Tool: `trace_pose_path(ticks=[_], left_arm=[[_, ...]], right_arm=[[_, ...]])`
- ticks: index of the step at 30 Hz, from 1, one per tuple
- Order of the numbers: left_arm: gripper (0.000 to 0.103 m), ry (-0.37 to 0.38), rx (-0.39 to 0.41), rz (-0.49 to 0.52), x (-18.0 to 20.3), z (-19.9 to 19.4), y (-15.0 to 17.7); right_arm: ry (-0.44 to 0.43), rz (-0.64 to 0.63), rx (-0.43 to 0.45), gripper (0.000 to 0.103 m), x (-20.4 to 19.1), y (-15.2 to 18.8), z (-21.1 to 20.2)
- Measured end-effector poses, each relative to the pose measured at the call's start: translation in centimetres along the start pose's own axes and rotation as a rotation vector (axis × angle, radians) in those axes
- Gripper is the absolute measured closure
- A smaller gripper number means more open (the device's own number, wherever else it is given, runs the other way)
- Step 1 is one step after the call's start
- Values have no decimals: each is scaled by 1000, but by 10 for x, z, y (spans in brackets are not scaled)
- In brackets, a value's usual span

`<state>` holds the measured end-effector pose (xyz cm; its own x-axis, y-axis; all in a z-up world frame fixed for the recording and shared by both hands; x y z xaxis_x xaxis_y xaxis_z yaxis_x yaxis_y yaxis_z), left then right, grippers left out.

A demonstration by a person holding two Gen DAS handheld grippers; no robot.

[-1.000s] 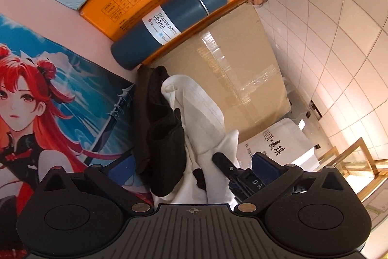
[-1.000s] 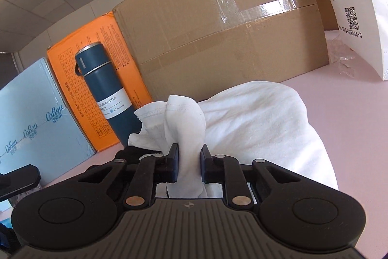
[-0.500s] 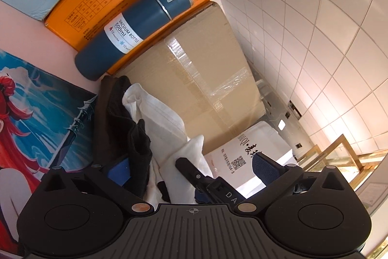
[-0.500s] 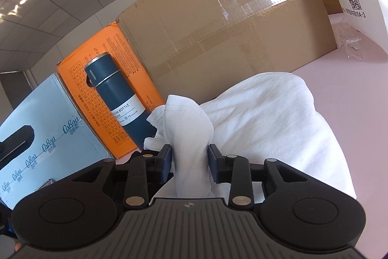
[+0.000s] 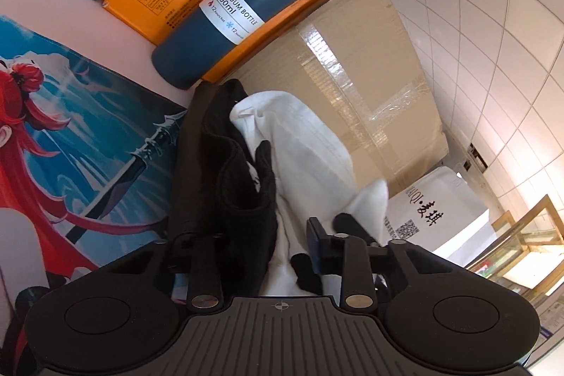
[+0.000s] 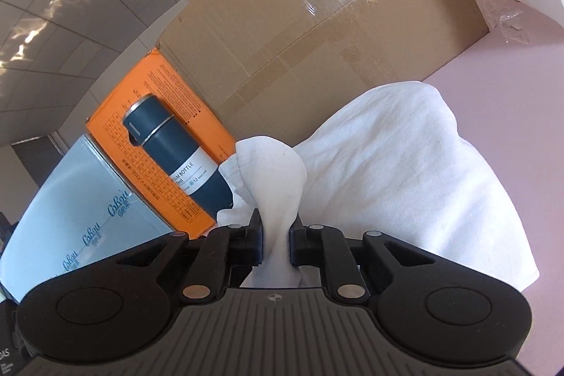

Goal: Fold clothes
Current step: 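Grasp the black garment with the left gripper while the right gripper holds the white shirt, then carry the clothes onto the anime mat and open both grippers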

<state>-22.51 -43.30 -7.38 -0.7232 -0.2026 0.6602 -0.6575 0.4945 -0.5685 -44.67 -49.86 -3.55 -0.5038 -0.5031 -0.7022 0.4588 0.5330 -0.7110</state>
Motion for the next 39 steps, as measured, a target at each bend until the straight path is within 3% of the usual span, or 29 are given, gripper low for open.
trace_pose_path(ticks=[2,5,12,17,20,27,34,39], left_arm=[[98,-17,11,20,-3,0,1],[99,10,35,43,-1,-4,0],[99,155,89,48,7,-24,-10],[99,228,179,32,11,-51,-23],[100,233,268,-4,14,-76,-32],[100,265,451,-114,13,-142,-54],[100,270,597,-248,-14,-228,-75],[100,158,814,-282,-60,-311,-84]], right_arm=[[-52,-4,61,91,-4,-4,-11],[-79,-1,151,92,-3,-10,-26],[-22,124,288,92,9,-35,-55],[-51,59,384,92,-34,-64,-87],[-106,36,433,92,-68,-75,-104],[-253,102,514,92,-127,-77,-136],[-316,112,495,92,-158,-72,-154],[-405,180,316,92,-168,-46,-124]])
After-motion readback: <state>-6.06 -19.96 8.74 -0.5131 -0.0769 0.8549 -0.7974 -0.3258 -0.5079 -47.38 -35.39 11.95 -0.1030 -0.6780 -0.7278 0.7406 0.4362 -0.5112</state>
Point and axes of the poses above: each gripper's, at about its wrist camera, not at the fingertips, and z roughly the way its jaws point, x to its right, y to its underside, the point moved 3 cm from there along z, roughly the way its jaws point, and after that the axes turned 15 degrees about -y, right-handed, at the moved point
